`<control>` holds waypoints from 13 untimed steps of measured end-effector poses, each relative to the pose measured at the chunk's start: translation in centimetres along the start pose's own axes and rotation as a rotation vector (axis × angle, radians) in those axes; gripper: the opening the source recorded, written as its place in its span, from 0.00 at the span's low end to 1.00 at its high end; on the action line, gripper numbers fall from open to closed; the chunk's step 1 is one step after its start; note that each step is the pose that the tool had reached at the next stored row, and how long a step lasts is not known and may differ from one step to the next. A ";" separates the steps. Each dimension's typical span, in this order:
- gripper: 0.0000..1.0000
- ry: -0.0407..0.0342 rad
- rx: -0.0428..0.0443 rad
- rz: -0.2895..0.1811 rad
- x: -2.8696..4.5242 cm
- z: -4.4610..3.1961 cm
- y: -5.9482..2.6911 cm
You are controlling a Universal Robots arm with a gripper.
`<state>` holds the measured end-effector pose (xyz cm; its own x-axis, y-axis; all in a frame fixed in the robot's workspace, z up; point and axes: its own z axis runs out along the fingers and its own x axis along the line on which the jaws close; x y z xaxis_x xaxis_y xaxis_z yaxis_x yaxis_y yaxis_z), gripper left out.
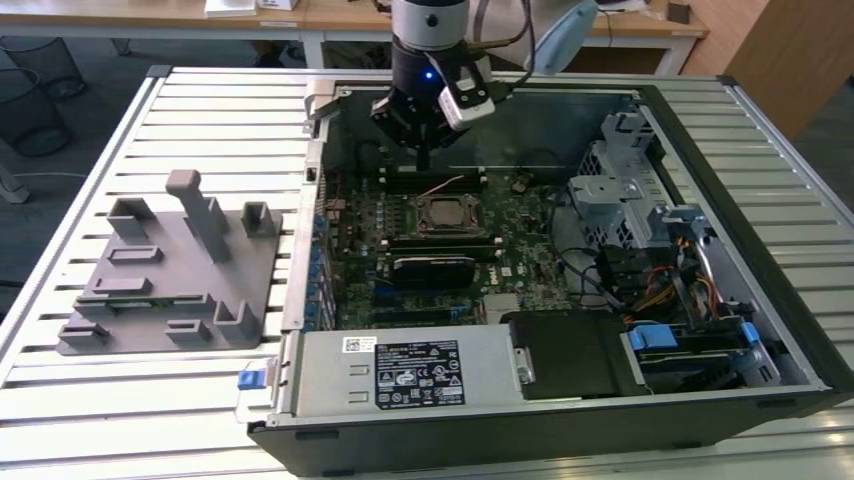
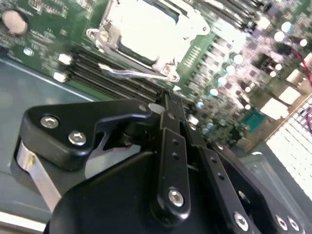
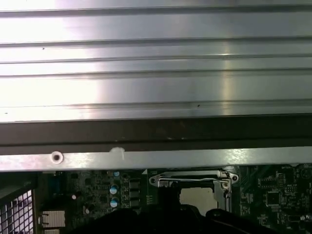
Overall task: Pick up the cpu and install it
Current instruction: 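Install the first cpu locking lever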
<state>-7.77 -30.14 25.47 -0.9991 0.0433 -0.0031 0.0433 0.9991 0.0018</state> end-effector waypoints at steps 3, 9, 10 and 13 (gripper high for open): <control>0.11 0.0014 0.0001 0.000 -0.76 0.03 0.03; 0.11 0.0017 -0.0041 0.000 -1.38 0.14 -0.05; 0.11 0.0021 -0.0094 0.000 -1.40 0.20 -0.14; 0.11 0.0031 -0.0364 0.000 -1.52 0.33 -0.32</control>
<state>-6.26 -30.52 25.15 -0.9991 0.0433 0.0000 0.0433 0.9983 0.0383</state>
